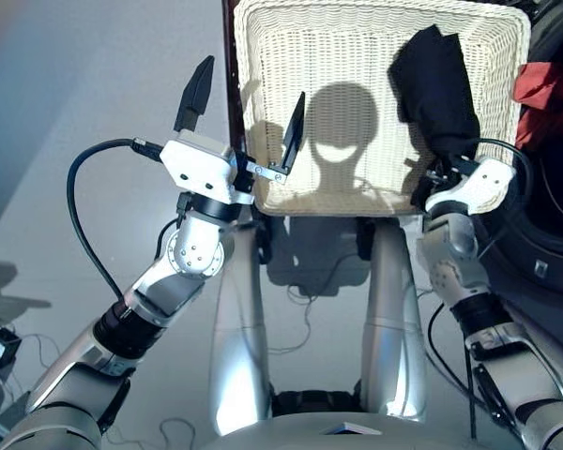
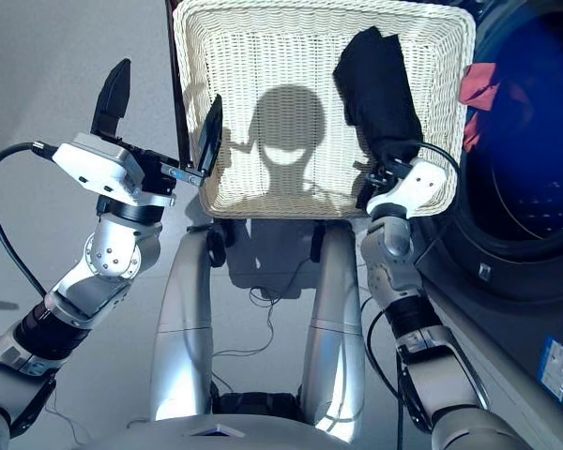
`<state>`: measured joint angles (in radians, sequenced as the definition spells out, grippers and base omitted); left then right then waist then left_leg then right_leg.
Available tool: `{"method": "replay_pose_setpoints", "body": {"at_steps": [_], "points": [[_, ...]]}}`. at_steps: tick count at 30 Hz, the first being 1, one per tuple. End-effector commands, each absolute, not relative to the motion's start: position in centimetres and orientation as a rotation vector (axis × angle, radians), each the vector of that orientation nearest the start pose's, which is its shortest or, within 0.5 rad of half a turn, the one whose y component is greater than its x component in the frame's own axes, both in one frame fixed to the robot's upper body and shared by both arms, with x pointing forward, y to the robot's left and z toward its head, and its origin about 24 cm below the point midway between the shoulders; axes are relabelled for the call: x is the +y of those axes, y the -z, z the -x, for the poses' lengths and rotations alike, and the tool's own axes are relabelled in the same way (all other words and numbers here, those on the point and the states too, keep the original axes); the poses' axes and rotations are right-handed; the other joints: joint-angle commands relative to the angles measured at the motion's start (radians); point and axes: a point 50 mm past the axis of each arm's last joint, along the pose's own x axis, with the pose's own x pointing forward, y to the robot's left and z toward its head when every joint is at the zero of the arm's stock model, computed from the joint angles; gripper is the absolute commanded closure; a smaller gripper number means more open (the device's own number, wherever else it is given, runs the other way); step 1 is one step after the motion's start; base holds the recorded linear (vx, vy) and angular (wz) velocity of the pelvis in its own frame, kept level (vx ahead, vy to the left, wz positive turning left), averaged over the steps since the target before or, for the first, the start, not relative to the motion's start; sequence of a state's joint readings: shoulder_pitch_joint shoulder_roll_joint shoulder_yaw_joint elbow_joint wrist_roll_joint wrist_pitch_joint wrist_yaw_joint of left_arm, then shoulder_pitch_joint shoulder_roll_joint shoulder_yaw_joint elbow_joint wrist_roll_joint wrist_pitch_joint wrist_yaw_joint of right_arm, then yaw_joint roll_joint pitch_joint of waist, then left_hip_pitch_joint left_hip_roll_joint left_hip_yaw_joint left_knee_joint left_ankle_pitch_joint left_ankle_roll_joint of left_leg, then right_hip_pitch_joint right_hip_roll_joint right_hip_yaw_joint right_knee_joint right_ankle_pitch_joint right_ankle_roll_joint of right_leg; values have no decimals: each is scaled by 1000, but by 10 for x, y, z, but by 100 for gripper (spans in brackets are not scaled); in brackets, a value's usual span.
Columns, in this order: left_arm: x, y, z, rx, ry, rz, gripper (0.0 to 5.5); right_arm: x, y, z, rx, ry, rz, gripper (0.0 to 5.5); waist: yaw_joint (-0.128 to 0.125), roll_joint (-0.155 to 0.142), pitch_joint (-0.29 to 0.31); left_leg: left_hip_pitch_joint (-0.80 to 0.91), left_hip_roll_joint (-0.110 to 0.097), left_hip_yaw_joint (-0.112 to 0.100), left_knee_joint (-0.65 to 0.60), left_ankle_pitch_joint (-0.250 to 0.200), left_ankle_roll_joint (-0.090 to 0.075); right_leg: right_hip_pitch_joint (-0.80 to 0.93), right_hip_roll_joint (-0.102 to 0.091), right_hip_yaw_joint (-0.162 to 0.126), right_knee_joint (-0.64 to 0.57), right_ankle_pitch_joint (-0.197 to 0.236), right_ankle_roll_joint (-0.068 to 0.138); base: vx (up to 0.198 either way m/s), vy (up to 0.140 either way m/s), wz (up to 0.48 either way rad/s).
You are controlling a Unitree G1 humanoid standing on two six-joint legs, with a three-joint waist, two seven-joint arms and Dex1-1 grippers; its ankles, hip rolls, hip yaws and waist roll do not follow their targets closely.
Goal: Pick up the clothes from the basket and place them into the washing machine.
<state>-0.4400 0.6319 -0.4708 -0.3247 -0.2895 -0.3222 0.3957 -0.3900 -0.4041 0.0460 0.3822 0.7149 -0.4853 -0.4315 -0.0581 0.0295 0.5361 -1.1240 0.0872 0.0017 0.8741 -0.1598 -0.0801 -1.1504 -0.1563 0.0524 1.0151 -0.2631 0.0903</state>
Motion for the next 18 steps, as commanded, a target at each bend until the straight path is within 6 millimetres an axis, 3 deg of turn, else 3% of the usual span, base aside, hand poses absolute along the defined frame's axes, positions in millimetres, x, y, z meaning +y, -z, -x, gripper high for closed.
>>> {"method": "replay_pose_setpoints", "body": {"at_steps": [1,10,12,13,18], "points": [[115,-232,-237,-1004,325,-82,0,-282,-156,-297,-683,656,-481,550,-17,-19,-16,98,10,30,-69,-14,14,49,27,-10,-116,58,23,0,0,0],[116,-239,-232,-1037,331,-39,0,-353,-189,-294,-753,985,-484,550,-3,-24,-16,119,13,21,-68,-23,7,77,29,-10,-128,59,21,0,0,0],[115,-239,-231,-1032,349,-49,0,-377,-197,-294,-714,1068,-470,550,5,-22,-16,121,13,22,-69,-23,4,78,28,-11,-127,59,21,0,0,0],[115,-240,-231,-1035,348,-48,0,-378,-199,-294,-717,1064,-472,550,5,-20,-16,118,14,23,-70,-21,4,75,28,-11,-129,61,21,0,0,0],[113,-239,-231,-1020,381,-68,0,-423,-208,-283,-611,1208,-455,550,19,-14,-16,119,15,25,-67,-21,-2,77,21,-11,-126,63,21,0,0,0]]}}
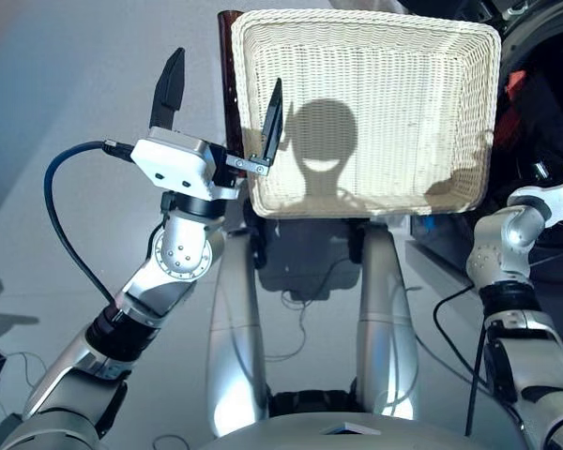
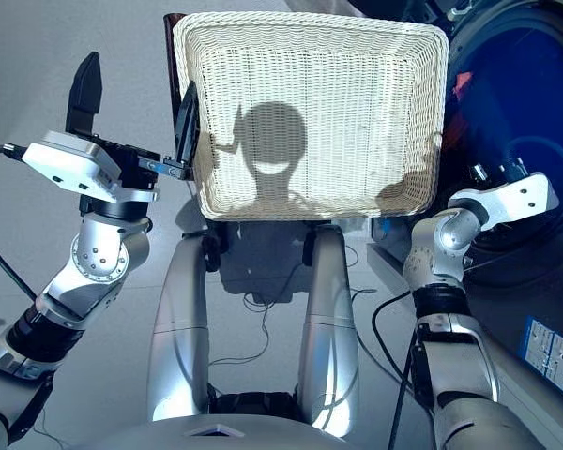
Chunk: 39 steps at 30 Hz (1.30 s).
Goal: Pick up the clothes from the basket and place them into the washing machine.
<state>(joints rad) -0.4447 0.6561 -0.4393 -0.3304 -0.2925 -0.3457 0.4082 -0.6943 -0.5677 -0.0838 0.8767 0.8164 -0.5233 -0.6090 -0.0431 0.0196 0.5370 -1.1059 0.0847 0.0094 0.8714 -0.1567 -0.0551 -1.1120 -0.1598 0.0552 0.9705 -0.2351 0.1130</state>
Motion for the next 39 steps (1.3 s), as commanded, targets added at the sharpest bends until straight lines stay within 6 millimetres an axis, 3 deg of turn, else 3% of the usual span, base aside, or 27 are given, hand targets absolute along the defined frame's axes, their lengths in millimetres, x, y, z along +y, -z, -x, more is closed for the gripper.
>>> {"method": "replay_pose_setpoints", "body": {"at_steps": [1,2,6,14,15,16,24,31,35,39], "points": [[113,-240,-232,-1023,380,-66,0,-424,-211,-283,-614,1204,-457,550,4,-1,-17,98,18,18,-66,-22,-26,36,26,-13,-83,37,-2,0,0,0],[112,-240,-231,-1018,400,-84,0,-437,-211,-277,-570,1246,-450,550,7,-1,-17,98,18,19,-61,-25,-29,38,24,-14,-80,37,-1,0,0,0],[111,-240,-231,-1017,416,-97,0,-451,-221,-268,-543,1288,-436,550,9,6,-17,85,19,21,-63,-12,-30,26,25,-13,-84,49,-2,0,0,0],[111,-242,-228,-1029,434,-137,0,-472,-237,-248,-519,1352,-396,539,17,17,-17,60,19,16,-37,-14,-32,2,22,-18,-62,50,1,0,0,0],[112,-242,-228,-1028,435,-137,0,-473,-239,-248,-524,1348,-406,416,18,17,-17,56,20,16,-32,-14,-32,-2,23,-19,-57,50,1,0,0,0],[112,-241,-228,-1025,435,-136,0,-473,-240,-248,-525,1341,-414,0,18,17,-17,52,20,15,-28,-15,-32,-6,24,-18,-53,49,1,0,0,0],[114,-240,-228,-1002,439,-115,0,-470,-235,-255,-503,1298,-453,0,18,15,-17,51,23,14,-19,-23,-34,-5,24,-22,-45,42,1,0,0,0],[113,-241,-229,-1004,429,-84,0,-449,-227,-279,-523,1183,-487,0,13,9,-17,48,19,16,-31,-10,-32,-8,27,-21,-53,52,-4,0,0,0],[113,-242,-230,-1003,415,-66,0,-425,-216,-297,-541,1087,-505,0,8,4,-17,47,17,18,-32,-9,-29,-9,31,-18,-56,53,-5,0,0,0],[114,-239,-233,-993,384,-36,0,-371,-201,-320,-605,871,-506,0,-7,-4,-17,58,19,25,-37,-17,-27,-2,35,-11,-65,49,-8,0,0,0]]}}
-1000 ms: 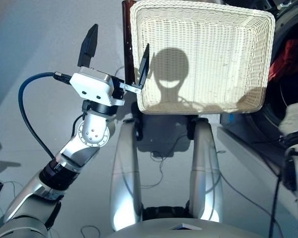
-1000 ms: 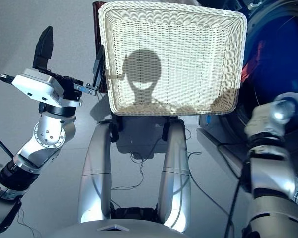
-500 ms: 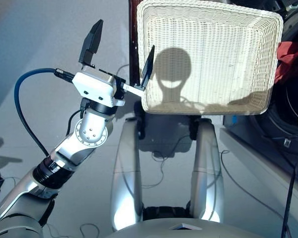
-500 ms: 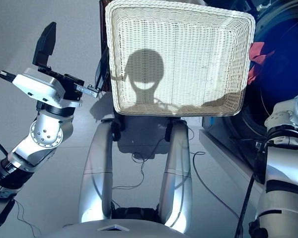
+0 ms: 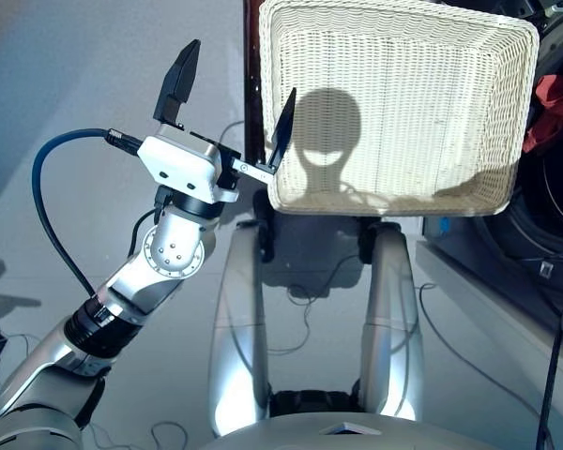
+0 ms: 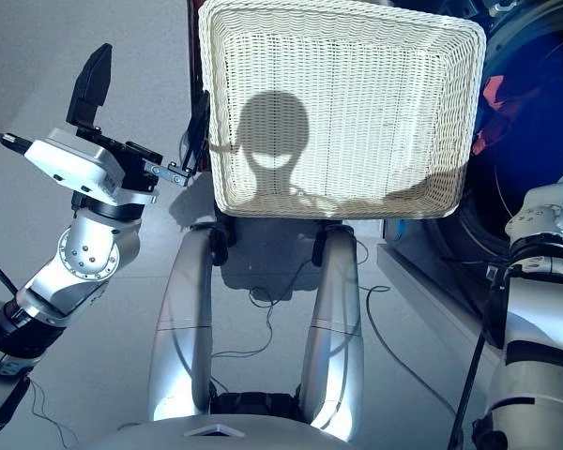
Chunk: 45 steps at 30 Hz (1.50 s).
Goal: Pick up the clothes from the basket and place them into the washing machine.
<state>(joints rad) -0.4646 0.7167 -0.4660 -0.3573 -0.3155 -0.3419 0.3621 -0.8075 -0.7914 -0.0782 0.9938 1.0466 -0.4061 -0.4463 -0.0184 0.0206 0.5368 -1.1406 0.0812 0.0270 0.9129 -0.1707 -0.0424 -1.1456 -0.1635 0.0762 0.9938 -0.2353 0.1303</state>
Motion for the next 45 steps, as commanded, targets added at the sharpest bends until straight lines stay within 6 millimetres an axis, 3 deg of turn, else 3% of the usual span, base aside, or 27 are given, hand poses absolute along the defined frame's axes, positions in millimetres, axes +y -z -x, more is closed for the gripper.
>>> {"method": "replay_pose_setpoints", "body": {"at_steps": [1,4,6,7,8,9,14,19,23,25,27,28,29,31,33,35,38,42,45], "points": [[114,-239,-233,-991,375,-34,0,-361,-198,-320,-625,838,-518,0,-35,-7,-17,94,22,8,-81,-3,-38,32,40,-30,-90,50,-26,0,0,0],[114,-238,-234,-987,361,-20,0,-322,-184,-323,-653,693,-579,0,-42,-12,-17,96,20,9,-90,0,-35,33,42,-27,-101,54,-27,0,0,0],[115,-237,-234,-980,358,-18,0,-314,-179,-321,-651,669,-586,0,-43,-14,-17,99,19,11,-94,1,-34,35,43,-24,-103,55,-27,0,0,0],[117,-236,-235,-971,348,-14,0,-295,-169,-320,-637,597,-590,0,-47,-14,-17,96,18,13,-96,3,-32,31,44,-22,-107,58,-27,0,0,0],[117,-235,-235,-970,349,-15,0,-294,-169,-319,-635,599,-589,0,-47,-15,-17,98,18,14,-96,3,-32,33,43,-21,-107,58,-27,0,0,0],[118,-233,-236,-958,340,-19,0,-274,-160,-318,-614,518,-590,0,-49,-14,-17,92,18,16,-96,5,-29,27,44,-19,-108,62,-28,0,0,0],[119,-228,-236,-936,325,-31,0,-227,-144,-309,-555,317,-572,0,-54,-20,-17,86,20,22,-96,10,-26,19,42,-16,-113,72,-29,0,0,0],[119,-224,-237,-924,319,-51,0,-200,-137,-302,-516,169,-523,0,-57,-22,-17,92,20,27,-106,19,-25,24,41,-14,-120,79,-29,0,0,0],[120,-215,-243,-884,323,-89,0,-177,-129,-294,-457,-37,-359,0,-56,-27,-17,133,23,31,-145,35,-28,62,35,-20,-147,89,-26,0,0,0],[120,-196,-250,-766,368,-13,0,-169,-113,-293,-379,-103,-328,0,-55,-28,-17,187,27,35,-187,47,-31,111,31,-27,-178,97,-24,0,0,0],[122,-176,-258,-629,389,81,0,-165,-101,-291,-320,-145,-312,0,-58,-29,-17,231,25,36,-218,55,-33,154,28,-29,-203,105,-23,33,2,-8],[123,-156,-265,-522,378,147,0,-161,-87,-291,-256,-177,-292,0,-57,-30,-17,278,24,37,-251,63,-35,198,24,-33,-233,113,-22,81,-7,-16],[124,-153,-266,-509,385,131,0,-164,-79,-290,-223,-173,-272,0,-57,-31,-17,305,22,38,-269,66,-35,226,21,-37,-245,116,-21,98,-3,4],[129,-127,-271,-388,383,161,0,-165,-60,-286,-142,-208,-196,0,-53,-31,-17,393,20,40,-329,75,-38,313,14,-49,-294,125,-17,116,3,88],[134,-106,-273,-303,381,170,0,-173,-40,-282,-61,-197,-133,0,-50,-31,-17,470,15,42,-376,80,-40,393,10,-64,-344,137,-13,117,9,72],[141,-71,-274,-169,345,183,0,-186,-16,-278,48,-183,-16,0,-43,-28,-17,567,12,38,-435,91,-41,499,5,-85,-416,150,-7,123,-10,68],[152,-38,-269,-56,313,146,0,-206,9,-269,165,-132,46,0,-33,-23,-17,685,3,33,-493,98,-40,625,1,-110,-485,163,1,105,3,46],[180,22,-256,189,186,113,0,-226,42,-252,331,-68,97,0,-24,-19,-17,856,-9,33,-600,123,-46,812,2,-143,-599,190,12,113,21,41],[198,55,-235,334,105,104,0,-235,65,-229,448,-23,59,0,-25,-18,-84,947,-14,33,-705,149,-51,896,5,-158,-697,219,21,164,39,40]]}}
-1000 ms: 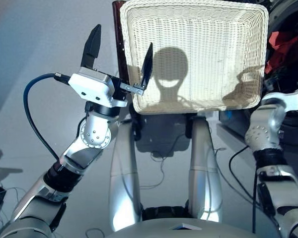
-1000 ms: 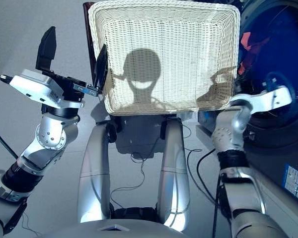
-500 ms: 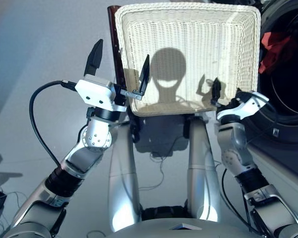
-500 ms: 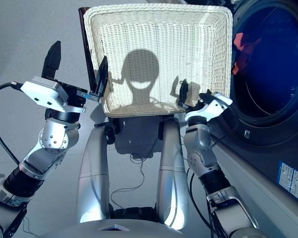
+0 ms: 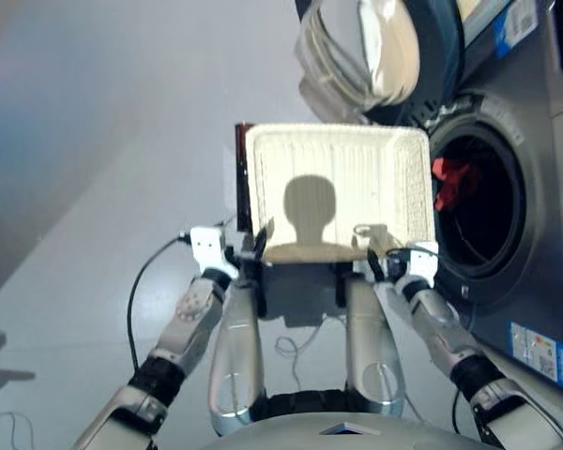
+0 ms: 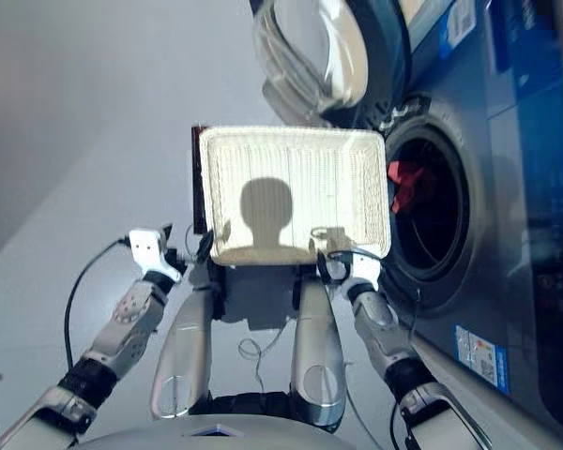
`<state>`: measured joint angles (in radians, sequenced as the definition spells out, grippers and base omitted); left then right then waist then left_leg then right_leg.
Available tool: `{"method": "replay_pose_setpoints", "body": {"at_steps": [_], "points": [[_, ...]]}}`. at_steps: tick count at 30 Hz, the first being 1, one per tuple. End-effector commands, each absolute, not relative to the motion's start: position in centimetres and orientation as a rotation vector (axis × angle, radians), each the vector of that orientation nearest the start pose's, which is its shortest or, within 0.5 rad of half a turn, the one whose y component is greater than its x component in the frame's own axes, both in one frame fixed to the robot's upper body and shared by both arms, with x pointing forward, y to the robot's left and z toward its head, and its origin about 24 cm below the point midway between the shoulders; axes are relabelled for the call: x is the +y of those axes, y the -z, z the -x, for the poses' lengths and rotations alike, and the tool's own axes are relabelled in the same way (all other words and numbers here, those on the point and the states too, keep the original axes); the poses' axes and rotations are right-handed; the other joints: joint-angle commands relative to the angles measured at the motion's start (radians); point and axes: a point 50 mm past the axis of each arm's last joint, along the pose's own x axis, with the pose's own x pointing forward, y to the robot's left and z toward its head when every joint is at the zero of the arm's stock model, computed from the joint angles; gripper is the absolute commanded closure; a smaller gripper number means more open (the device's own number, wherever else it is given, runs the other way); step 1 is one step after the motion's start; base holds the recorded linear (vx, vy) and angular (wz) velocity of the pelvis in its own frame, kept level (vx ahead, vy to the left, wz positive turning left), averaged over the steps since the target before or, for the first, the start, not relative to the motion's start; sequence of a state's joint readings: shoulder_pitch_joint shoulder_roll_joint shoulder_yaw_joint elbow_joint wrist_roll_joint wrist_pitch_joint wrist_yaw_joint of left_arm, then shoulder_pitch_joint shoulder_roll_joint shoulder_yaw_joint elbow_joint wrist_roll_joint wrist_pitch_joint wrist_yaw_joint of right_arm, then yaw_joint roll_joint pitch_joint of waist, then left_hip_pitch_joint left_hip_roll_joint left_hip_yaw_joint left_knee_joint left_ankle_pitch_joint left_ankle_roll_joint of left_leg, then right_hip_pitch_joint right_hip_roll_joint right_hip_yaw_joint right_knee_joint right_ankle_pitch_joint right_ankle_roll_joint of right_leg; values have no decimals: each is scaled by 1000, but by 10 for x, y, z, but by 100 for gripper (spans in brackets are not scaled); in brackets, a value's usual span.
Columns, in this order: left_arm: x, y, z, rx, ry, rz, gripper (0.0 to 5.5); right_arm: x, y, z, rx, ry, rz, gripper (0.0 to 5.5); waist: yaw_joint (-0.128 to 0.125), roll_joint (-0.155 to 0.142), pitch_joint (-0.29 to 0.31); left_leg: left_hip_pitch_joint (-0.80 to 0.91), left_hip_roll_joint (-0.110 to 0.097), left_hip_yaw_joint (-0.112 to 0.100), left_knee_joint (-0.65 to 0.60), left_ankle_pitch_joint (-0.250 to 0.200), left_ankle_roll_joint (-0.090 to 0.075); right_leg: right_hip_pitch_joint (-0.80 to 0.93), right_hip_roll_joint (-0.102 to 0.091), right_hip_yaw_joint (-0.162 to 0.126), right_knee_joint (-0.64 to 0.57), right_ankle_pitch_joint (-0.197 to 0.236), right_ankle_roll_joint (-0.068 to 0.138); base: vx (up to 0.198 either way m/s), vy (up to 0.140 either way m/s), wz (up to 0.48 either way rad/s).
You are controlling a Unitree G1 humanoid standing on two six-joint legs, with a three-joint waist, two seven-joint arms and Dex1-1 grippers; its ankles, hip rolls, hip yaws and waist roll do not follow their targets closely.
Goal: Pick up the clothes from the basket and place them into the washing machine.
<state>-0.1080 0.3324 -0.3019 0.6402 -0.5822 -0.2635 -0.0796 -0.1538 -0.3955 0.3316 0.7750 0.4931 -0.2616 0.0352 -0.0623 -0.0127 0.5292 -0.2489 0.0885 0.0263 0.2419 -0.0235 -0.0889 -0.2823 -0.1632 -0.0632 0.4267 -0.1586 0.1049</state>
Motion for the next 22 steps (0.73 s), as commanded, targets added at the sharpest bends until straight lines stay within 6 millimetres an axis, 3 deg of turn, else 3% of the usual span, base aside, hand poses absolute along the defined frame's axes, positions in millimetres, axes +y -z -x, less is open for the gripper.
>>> {"method": "replay_pose_setpoints", "body": {"at_steps": [1,6,8,10,12,16,22], "points": [[204,66,-226,389,72,90,0,-237,75,-219,497,-8,35,0,19,16,-104,86,-23,34,-74,11,-5,60,4,-23,-167,154,50,205,42,69],[219,121,-163,708,-64,67,0,-247,115,-163,731,90,-24,0,21,12,-234,229,-28,45,-240,48,1,195,-2,-46,-326,207,68,183,38,57],[222,133,-142,800,-65,11,0,-248,128,-140,821,102,-19,0,25,9,-283,269,-30,51,-283,52,3,241,-12,-54,-375,224,77,141,26,36],[222,136,-136,819,-74,19,0,-247,129,-137,823,105,-14,0,25,8,-306,287,-33,54,-299,53,2,260,-15,-58,-396,228,80,106,20,19],[223,145,-118,896,-98,20,0,-245,137,-120,876,144,-46,0,24,5,-358,322,-36,66,-329,47,4,302,-27,-69,-439,239,91,142,45,77],[222,153,-100,989,-60,-9,0,-241,146,-102,955,164,-81,0,24,2,-394,343,-36,71,-329,33,4,337,-33,-72,-468,245,94,76,22,24],[223,160,-83,1077,-53,-25,0,-237,154,-86,1021,187,-136,0,29,-2,-425,366,-36,63,-329,27,6,370,-36,-82,-468,238,93,10,1,2]]}}
